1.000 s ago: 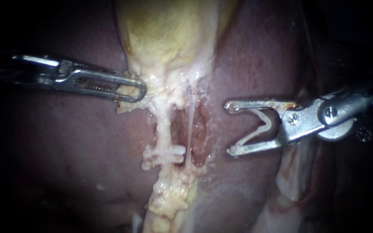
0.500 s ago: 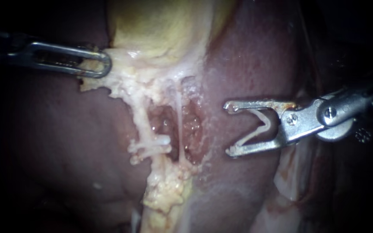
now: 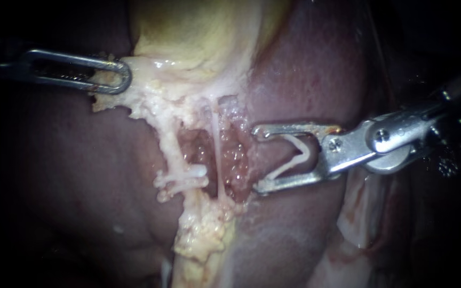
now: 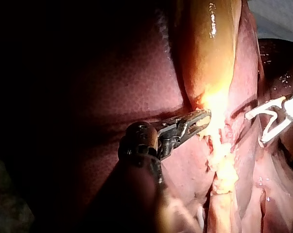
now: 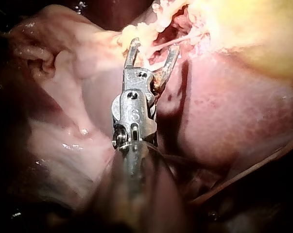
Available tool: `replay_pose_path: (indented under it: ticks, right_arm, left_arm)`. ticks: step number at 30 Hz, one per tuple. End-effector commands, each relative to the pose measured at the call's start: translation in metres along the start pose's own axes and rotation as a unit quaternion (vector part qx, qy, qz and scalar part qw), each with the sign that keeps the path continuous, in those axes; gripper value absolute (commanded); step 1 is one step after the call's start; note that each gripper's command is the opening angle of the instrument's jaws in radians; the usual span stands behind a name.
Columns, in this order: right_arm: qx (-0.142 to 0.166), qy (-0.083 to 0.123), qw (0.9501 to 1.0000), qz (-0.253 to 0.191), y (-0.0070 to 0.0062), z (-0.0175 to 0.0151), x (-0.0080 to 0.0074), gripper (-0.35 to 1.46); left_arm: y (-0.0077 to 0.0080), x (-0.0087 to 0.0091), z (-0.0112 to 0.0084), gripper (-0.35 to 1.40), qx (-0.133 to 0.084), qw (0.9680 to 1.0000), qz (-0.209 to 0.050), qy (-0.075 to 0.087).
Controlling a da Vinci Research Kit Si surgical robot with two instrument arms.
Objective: Clipping third clip left tube
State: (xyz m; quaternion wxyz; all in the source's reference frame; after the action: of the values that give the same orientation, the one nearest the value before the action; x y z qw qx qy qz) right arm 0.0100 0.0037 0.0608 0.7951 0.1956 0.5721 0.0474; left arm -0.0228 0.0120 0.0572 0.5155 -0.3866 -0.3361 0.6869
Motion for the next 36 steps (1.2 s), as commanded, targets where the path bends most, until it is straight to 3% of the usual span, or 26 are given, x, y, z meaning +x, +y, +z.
replay_pose_path:
  ticks: [1, 7, 13, 20, 24, 29, 36]
  right_arm:
    - [0.002, 0.009, 0.9999, 0.014, 0.0, 0.0008, 0.0, 0.5]
    - [0.019, 0.021, 0.9976, 0.063, 0.0001, 0.0048, -0.0007, 0.5]
    - [0.03, 0.04, 0.9942, 0.095, 0.0012, 0.0073, -0.0023, 0.49]
    - [0.03, 0.04, 0.9932, 0.105, 0.0026, 0.0078, -0.0048, 0.49]
    - [0.03, 0.046, 0.9928, 0.107, 0.0033, 0.0079, -0.0055, 0.49]
    - [0.042, 0.054, 0.9919, 0.107, 0.004, 0.008, -0.0061, 0.48]
    - [0.064, 0.082, 0.9886, 0.109, 0.0046, 0.0094, -0.0059, 0.48]
  left_arm:
    - [0.0, 0.0, 0.0001, -0.35, 0.0, 1.0, 0.0, 0.0]
    - [0.0001, -0.0002, 0.0002, -0.35, 0.001, 1.0, 0.0, 0.001]
    - [0.0001, -0.0003, 0.0003, -0.35, 0.001, 1.0, 0.0, 0.0]
    - [0.0001, -0.0004, 0.0004, -0.35, 0.001, 1.0, 0.001, 0.0]
    - [0.0, -0.0005, 0.0005, -0.35, 0.0, 1.0, 0.001, 0.0]
    - [0.0, -0.0005, 0.0005, -0.35, -0.001, 1.0, 0.001, -0.001]
    - [0.0, -0.0006, 0.0006, -0.35, -0.001, 1.0, 0.001, -0.002]
